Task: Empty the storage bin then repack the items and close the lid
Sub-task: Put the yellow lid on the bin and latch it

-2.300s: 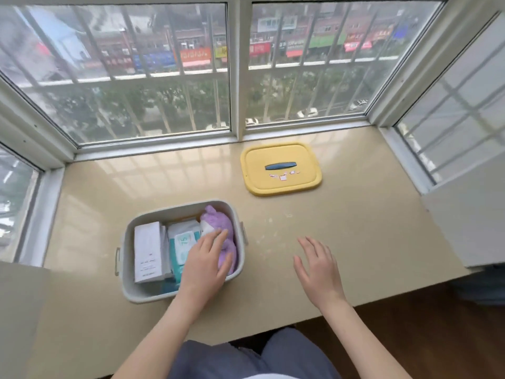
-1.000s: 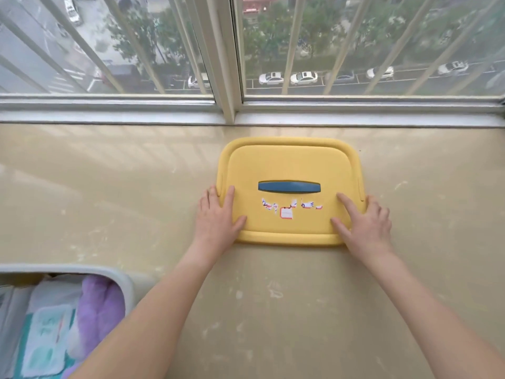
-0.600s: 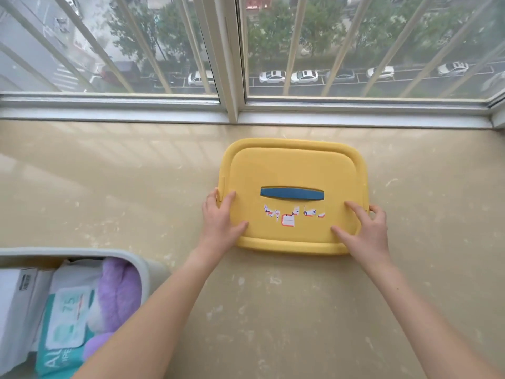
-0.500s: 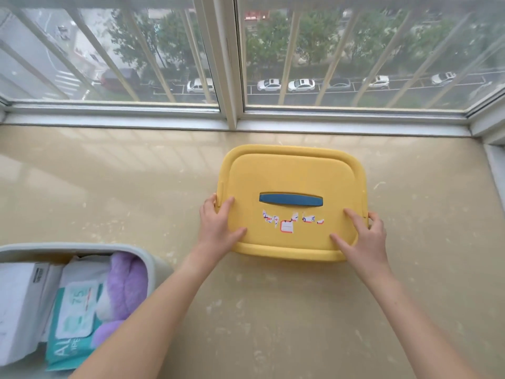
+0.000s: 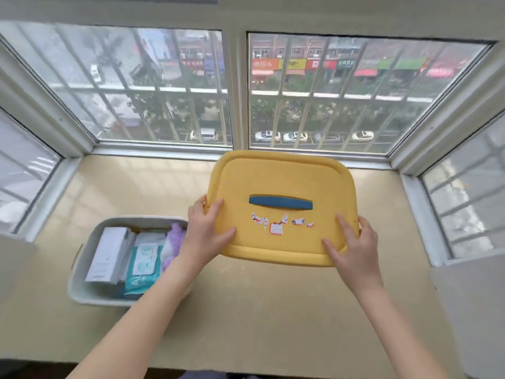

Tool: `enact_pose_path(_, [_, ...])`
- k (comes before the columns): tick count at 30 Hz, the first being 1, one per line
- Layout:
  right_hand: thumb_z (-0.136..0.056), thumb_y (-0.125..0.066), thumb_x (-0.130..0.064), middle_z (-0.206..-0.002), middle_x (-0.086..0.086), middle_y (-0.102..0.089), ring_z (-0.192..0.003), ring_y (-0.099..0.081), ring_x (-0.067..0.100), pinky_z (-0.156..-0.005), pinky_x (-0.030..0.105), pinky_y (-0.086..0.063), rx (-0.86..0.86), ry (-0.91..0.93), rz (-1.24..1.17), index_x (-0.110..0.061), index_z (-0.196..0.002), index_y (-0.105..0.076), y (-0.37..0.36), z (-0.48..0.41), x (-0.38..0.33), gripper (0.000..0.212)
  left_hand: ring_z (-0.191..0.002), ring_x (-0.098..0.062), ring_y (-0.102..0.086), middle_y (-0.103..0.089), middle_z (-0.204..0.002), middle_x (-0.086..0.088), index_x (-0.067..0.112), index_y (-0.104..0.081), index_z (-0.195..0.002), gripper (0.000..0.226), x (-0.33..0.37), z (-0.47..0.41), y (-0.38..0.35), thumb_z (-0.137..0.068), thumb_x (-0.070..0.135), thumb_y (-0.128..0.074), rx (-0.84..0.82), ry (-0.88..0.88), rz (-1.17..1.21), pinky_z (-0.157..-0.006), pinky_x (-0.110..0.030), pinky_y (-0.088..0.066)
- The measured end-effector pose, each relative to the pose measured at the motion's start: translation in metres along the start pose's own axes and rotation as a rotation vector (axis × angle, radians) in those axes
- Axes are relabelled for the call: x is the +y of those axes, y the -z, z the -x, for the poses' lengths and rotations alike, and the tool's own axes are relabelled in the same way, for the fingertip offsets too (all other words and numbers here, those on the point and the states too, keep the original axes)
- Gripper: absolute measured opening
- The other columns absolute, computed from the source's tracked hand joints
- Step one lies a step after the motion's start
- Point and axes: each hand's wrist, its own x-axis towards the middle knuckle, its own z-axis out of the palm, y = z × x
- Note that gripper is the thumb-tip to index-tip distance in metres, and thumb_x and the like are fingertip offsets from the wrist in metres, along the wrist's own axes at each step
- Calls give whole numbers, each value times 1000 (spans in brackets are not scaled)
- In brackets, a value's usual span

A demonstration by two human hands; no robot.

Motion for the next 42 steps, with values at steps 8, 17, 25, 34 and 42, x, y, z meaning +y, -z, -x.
enact_pose_path(8, [-79, -80, -34, -135, 28, -47, -119, -44, 44, -101, 48, -41, -3, -90, -87, -4, -134, -56, -11, 108, -47, 67, -132, -41, -34, -38, -143, -25, 9, -56, -136, 73, -40, 113, 46, -73, 34, -82, 58, 131, 14, -111, -49, -29])
enact_pose_path(17, [-82, -75, -40, -139, 27, -45, -127, -38, 40, -107, 46, -35, -181, -48, -46, -4, -138, -53, -68, 171, -124, 70, -131, -38, -31, -38, -144, -24, 11, -56, -136, 72, -140, 189, 94, -72, 31, -83, 78, 325, 16, -109, -47, -30])
enact_pose_path(25, [-81, -75, -41, -139, 27, -45, -128, -37, 39, -107, 46, -34, -134, -89, -17, -6, -138, -52, -128, 227, -234, 70, -133, -37, -30, -37, -145, -22, 11, -53, -139, 72, -248, 195, 174, -77, 36, -79, 6, 273, -8, -112, -43, -28])
enact_pose_path(34, [-82, -72, -47, -137, 25, -46, -124, -40, 39, -103, 47, -39, -89, -178, 8, -6, -139, -51, -173, 260, -324, 73, -136, -33, -24, -31, -147, -19, 14, -48, -141, 71, -326, 168, 240, -80, 38, -75, -89, 192, -21, -112, -42, -28])
enact_pose_path(42, [-84, -71, -45, -139, 25, -43, -124, -39, 40, -102, 49, -39, -109, -175, 22, -4, -140, -48, -195, 212, -323, 73, -139, -33, -22, -28, -149, -22, 13, -45, -142, 75, -345, 122, 225, -79, 37, -76, -178, 178, -21, -113, -41, -28])
